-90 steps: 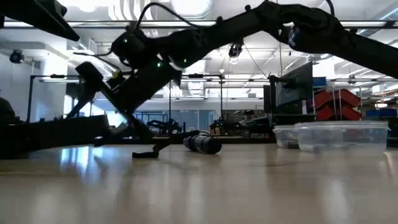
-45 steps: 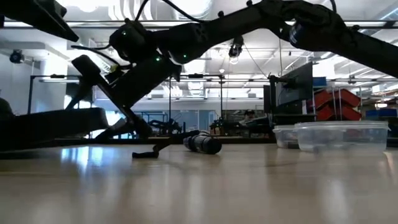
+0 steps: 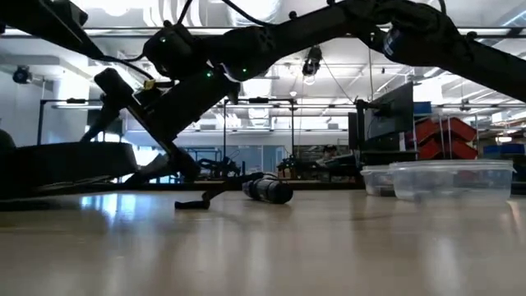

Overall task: Insert battery
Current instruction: Insert the black battery into the clock battery compartment, then remove the black cover of the remote’s battery compartment

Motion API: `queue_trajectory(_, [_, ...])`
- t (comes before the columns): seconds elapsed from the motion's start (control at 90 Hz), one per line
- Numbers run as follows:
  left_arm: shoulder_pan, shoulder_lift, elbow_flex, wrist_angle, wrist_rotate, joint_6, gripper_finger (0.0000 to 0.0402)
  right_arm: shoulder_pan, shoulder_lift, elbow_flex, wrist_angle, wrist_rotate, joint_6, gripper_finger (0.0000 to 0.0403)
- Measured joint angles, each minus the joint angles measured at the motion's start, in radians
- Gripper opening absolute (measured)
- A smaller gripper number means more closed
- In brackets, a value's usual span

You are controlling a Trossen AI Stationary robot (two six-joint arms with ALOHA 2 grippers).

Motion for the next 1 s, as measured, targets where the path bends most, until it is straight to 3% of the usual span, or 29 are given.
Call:
queue_trajectory(0.167, [0.0,0.0,0.0,0.0,0.0,0.0,0.0218,0.003,0.0,0.001,0.082,-0.055,0.17,0.0359])
queue_trajectory(0.4, [0.001,0.002,0.0,-0.002,0.0,-0.001,0.021,-0.013,-0.002,0.001,0.04,-0.051,0.173,0.0359])
queue_trajectory(0.822, [0.0,0.007,-0.005,-0.001,0.005,-0.019,0.0213,-0.049,-0.016,0.003,-0.058,-0.015,-0.027,0.0359])
queue_trajectory(1.0, [0.0,0.008,-0.027,0.002,0.052,-0.058,0.0201,-0.064,-0.09,0.003,-0.307,-0.007,-0.248,0.0359])
